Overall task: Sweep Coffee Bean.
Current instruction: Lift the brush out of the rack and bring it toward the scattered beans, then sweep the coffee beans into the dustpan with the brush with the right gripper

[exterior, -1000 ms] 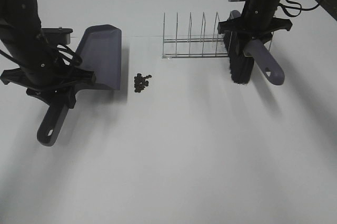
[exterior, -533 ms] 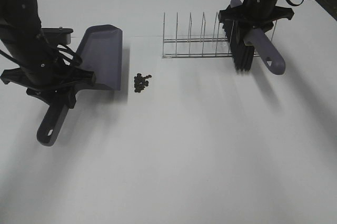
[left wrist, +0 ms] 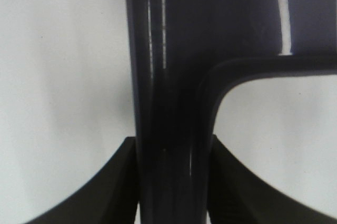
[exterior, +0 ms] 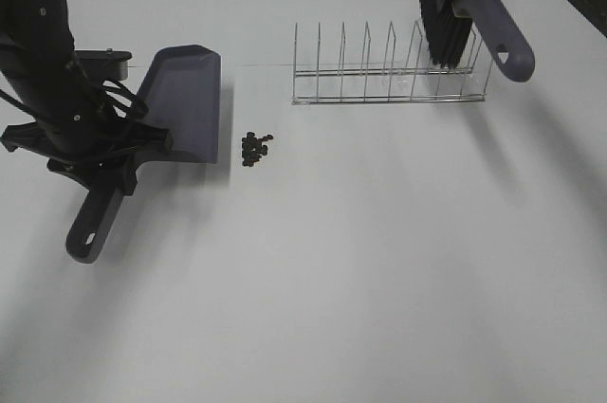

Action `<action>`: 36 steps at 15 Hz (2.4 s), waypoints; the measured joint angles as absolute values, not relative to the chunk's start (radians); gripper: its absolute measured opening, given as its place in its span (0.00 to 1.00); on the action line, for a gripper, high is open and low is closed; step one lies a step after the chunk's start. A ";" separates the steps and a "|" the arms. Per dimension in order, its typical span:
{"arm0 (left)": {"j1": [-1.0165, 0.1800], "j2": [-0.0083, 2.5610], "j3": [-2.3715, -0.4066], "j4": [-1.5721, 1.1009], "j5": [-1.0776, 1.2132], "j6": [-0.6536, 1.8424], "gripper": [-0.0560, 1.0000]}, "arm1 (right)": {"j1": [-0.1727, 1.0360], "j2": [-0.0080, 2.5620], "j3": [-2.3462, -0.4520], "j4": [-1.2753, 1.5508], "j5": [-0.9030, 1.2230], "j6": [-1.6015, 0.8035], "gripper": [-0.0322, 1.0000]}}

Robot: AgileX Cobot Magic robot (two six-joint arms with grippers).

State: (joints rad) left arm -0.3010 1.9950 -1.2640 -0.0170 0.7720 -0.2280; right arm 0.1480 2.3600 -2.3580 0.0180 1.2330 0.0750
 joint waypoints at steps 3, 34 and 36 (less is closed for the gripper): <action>-0.301 1.995 -1.264 -0.017 0.810 -0.228 0.38 | 0.149 2.159 -2.115 0.042 1.232 0.075 0.32; -0.426 2.005 -1.085 0.070 0.694 -0.426 0.38 | 0.636 2.462 -2.065 -0.286 1.217 0.232 0.32; -0.426 2.007 -1.085 0.070 0.692 -0.426 0.38 | 0.637 2.482 -2.091 -0.242 1.217 0.202 0.32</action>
State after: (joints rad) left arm -0.4260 2.0070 -1.0850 0.0700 0.6920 -0.4260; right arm 0.6370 2.4820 -2.0910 -0.2420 1.2170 0.2020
